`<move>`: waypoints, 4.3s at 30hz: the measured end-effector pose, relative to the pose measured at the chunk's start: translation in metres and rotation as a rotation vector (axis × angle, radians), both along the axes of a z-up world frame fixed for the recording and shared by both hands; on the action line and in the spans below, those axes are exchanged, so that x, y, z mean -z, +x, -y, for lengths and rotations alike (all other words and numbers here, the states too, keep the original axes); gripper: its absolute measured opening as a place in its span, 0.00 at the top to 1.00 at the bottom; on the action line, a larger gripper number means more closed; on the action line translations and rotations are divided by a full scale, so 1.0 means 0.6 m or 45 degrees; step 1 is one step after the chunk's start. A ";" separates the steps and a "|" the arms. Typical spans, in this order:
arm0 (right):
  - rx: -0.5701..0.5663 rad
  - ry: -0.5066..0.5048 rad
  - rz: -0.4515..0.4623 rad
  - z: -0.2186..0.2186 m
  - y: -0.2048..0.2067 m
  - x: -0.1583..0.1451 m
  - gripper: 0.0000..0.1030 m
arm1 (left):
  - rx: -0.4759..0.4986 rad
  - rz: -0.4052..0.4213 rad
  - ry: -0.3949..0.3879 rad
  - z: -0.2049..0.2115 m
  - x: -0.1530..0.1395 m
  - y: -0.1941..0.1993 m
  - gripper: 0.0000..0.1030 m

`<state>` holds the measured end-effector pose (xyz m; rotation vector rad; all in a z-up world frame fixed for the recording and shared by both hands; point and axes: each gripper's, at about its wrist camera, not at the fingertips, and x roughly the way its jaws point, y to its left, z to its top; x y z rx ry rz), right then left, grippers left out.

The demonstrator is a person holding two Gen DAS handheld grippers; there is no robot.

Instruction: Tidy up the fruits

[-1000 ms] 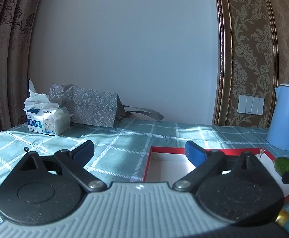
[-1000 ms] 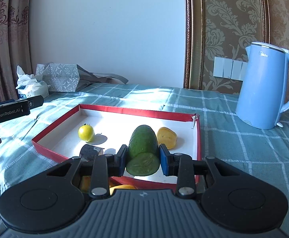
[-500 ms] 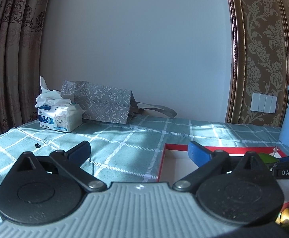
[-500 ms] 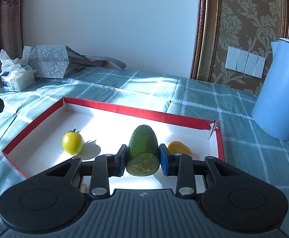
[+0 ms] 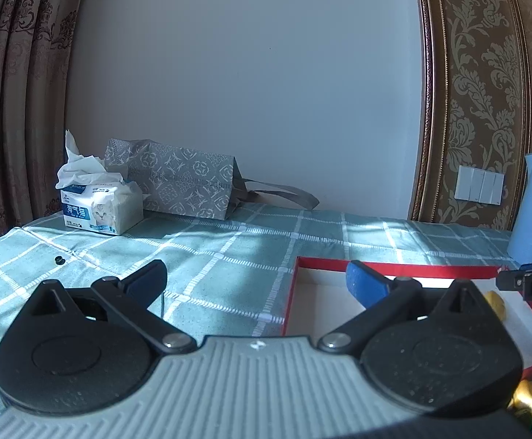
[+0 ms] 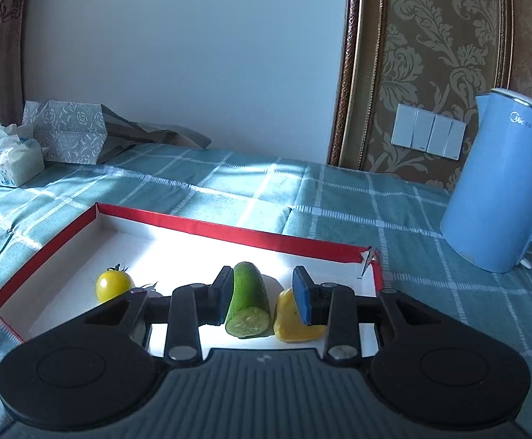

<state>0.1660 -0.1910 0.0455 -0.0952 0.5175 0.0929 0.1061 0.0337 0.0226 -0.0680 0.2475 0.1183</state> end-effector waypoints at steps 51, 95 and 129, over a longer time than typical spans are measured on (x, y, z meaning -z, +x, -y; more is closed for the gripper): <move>-0.190 -0.283 0.201 -0.035 -0.294 0.022 0.24 | 0.373 -0.168 0.163 0.054 0.026 -0.163 0.00; 0.005 -0.077 0.093 0.073 -0.266 0.058 0.21 | 0.405 -0.369 0.080 0.121 0.063 -0.160 0.70; 0.051 -0.003 -0.026 0.114 -0.190 0.075 0.44 | 0.515 -0.396 0.111 0.099 0.060 -0.171 0.32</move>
